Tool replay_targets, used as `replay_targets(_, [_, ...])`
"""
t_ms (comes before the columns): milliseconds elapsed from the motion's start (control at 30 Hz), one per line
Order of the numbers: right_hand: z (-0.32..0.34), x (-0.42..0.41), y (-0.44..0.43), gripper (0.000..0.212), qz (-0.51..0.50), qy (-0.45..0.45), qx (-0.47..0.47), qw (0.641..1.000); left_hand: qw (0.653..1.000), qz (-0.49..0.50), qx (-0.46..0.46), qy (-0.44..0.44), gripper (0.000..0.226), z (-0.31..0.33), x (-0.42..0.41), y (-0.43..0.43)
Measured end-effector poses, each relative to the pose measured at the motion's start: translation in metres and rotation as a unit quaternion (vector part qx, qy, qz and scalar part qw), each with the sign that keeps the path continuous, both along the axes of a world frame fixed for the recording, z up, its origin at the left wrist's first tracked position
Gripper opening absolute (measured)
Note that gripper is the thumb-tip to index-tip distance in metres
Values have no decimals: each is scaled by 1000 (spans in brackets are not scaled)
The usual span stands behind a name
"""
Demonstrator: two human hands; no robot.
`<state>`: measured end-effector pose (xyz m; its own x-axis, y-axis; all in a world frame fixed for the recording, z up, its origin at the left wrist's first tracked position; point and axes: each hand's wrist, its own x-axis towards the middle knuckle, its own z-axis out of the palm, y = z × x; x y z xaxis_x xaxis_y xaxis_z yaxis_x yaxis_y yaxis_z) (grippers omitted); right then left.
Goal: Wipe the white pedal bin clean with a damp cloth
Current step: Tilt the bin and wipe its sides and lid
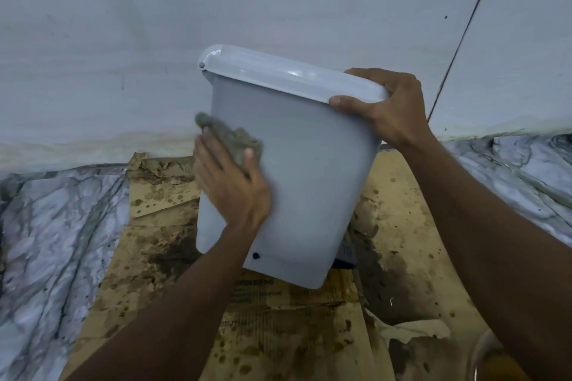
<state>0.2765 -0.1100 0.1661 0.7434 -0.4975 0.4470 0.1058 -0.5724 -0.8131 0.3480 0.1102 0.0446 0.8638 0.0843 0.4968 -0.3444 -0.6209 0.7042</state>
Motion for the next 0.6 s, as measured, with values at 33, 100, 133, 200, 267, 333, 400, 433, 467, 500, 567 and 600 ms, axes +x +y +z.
replay_targets(33, [0,0,0,55,-1,0,3,1000,999,-2,38,-19,73,9,-1,-11])
replay_targets(100, [0,1,0,56,1,-3,0,1000,987,-53,126,-82,71,18,-13,-33])
replay_targets(133, [0,1,-1,56,3,-6,-4,1000,971,-105,170,-128,70,17,-23,-43])
replay_targets(200, [-2,0,-2,56,6,-9,-5,1000,920,-209,254,-213,68,7,-41,-55])
replay_targets(267, [-2,-2,-3,56,7,-6,4,1000,864,-277,324,-269,67,-12,-54,-53])
replay_targets(333, [-1,-4,-4,55,7,-1,11,1000,798,-333,398,-307,65,-38,-61,-37])
replay_targets(400, [0,-5,-2,55,8,0,10,1000,725,-378,467,-337,62,-70,-66,-9])
replay_targets(433, [0,-5,-1,55,7,-1,8,1000,696,-392,490,-350,63,-86,-66,8])
replay_targets(467, [0,-5,0,56,6,-1,6,1000,671,-404,505,-363,63,-99,-65,23])
replay_targets(500, [-1,-5,1,57,4,1,4,1000,653,-414,512,-374,63,-108,-64,34])
replay_targets(567, [-1,-5,1,59,4,4,3,1000,642,-424,508,-388,63,-112,-58,44])
replay_targets(600, [0,-5,1,59,3,6,3,1000,651,-420,499,-389,63,-108,-53,43])
